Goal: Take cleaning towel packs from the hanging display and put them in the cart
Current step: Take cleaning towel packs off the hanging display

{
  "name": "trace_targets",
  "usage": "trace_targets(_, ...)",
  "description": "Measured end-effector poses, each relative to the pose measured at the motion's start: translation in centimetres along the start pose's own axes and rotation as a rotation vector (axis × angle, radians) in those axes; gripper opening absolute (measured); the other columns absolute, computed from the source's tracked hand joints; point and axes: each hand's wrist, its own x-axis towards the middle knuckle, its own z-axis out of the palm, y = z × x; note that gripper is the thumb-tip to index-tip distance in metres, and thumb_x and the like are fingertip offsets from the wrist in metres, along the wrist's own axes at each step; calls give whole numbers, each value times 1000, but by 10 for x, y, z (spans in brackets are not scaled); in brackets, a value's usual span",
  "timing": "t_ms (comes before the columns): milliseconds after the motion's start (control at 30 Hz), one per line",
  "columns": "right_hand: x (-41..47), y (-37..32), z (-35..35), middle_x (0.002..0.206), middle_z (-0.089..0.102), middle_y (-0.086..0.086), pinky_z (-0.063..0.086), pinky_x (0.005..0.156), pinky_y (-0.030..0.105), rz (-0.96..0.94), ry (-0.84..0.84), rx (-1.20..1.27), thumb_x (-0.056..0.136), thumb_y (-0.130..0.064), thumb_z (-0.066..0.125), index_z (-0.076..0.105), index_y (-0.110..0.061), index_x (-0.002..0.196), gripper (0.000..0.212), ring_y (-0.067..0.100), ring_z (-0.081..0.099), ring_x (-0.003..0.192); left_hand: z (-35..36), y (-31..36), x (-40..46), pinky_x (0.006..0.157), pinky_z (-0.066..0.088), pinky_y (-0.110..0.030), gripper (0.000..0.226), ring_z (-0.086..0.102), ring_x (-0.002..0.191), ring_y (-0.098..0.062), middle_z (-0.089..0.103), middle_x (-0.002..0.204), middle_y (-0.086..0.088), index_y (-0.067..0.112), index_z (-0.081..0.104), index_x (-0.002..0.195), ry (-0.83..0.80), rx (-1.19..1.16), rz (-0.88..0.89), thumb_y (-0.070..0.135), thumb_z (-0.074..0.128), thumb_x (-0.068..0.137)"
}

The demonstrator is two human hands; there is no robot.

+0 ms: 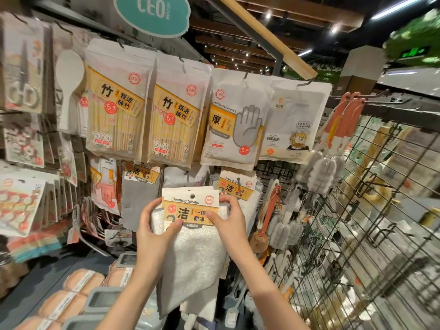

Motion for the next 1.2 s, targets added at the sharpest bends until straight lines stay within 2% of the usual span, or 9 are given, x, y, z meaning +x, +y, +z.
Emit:
trace_targets(200, 0, 0, -4, 102, 54, -11, 48, 82, 17, -4, 6, 42, 81, -1, 67, 49, -16, 105, 33, 1, 55, 96, -7, 0, 0, 88, 38, -8, 59, 46, 114, 14, 51, 125, 25, 28, 46, 132, -61, -4, 12, 6, 69, 82)
trace_targets(300, 4, 0, -9, 102, 53, -12, 46, 74, 7, -8, 12, 54, 83, 0, 65, 48, -14, 109, 34, -11, 54, 91, -9, 1, 0, 94, 44, -20, 51, 53, 115, 2, 57, 124, 18, 27, 52, 127, -114, -20, 20, 1, 64, 85)
trace_targets(400, 5, 2, -12, 102, 53, -12, 42, 70, 2, -16, 28, 44, 83, 0, 64, 47, -14, 110, 34, -22, 50, 85, -6, 2, -1, 80, 43, -4, 47, 54, 103, 14, 56, 120, 15, 18, 53, 124, -115, -10, 48, -3, 63, 84)
trace_targets(500, 4, 5, -13, 104, 53, -10, 43, 75, 5, -10, 65, 47, 83, 0, 65, 48, -16, 110, 35, -11, 51, 93, -5, -2, 2, 80, 41, -1, 42, 50, 112, 12, 54, 126, 15, 20, 53, 124, -130, -21, 57, 3, 61, 87)
trace_targets(600, 5, 7, -14, 104, 53, -13, 44, 79, 8, 6, 90, 49, 83, -1, 65, 48, -17, 111, 36, -6, 51, 96, -4, -6, 5, 85, 42, -5, 37, 50, 116, 8, 53, 131, 13, 21, 52, 128, -153, -43, 40, 10, 54, 92)
trace_targets(733, 11, 9, -22, 105, 52, -11, 43, 75, 4, 20, 139, 82, 84, -1, 63, 47, -18, 110, 35, -3, 51, 96, -5, -11, 9, 106, 36, -27, 34, 46, 125, -2, 52, 135, 11, 23, 50, 130, -110, -67, 10, 18, 47, 96)
trace_targets(867, 20, 18, -34, 110, 52, -9, 42, 79, 11, 54, 169, 97, 85, -4, 64, 47, -18, 114, 36, 5, 52, 103, -10, -11, 16, 96, 35, -13, 34, 45, 118, 12, 51, 133, 17, 26, 51, 129, -96, -48, 17, 17, 49, 96)
trace_targets(1033, 33, 30, -47, 107, 52, -16, 49, 74, 16, 80, 251, 139, 84, 2, 64, 50, -22, 115, 42, 2, 54, 97, -12, -14, 23, 100, 39, -27, 30, 52, 119, -7, 57, 127, 8, 23, 52, 125, -78, -38, 57, 14, 49, 96)
trace_targets(1200, 48, 43, -53, 118, 52, -3, 52, 89, 37, 92, 332, 133, 81, 6, 65, 51, -26, 114, 48, 16, 53, 110, -11, -13, 27, 87, 40, -9, 26, 54, 108, 9, 65, 108, 23, 20, 61, 113, -86, 3, 81, 8, 45, 97)
